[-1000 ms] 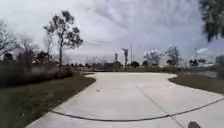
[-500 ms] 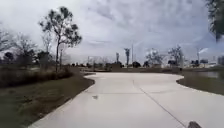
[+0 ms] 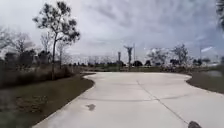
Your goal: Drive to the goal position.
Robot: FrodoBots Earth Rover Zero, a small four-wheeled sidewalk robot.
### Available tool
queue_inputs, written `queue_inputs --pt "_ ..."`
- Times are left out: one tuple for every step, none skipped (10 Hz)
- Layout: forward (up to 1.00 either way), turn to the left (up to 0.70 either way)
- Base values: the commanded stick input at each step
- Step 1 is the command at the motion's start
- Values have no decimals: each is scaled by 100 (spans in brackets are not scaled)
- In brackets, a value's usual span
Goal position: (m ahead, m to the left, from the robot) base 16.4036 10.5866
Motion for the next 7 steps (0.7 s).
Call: queue_inputs --pt "100 0" --pt "100 0" --pt "100 0" --pt "100 0" --pt "100 0" --pt "100 0" --pt "100 0"
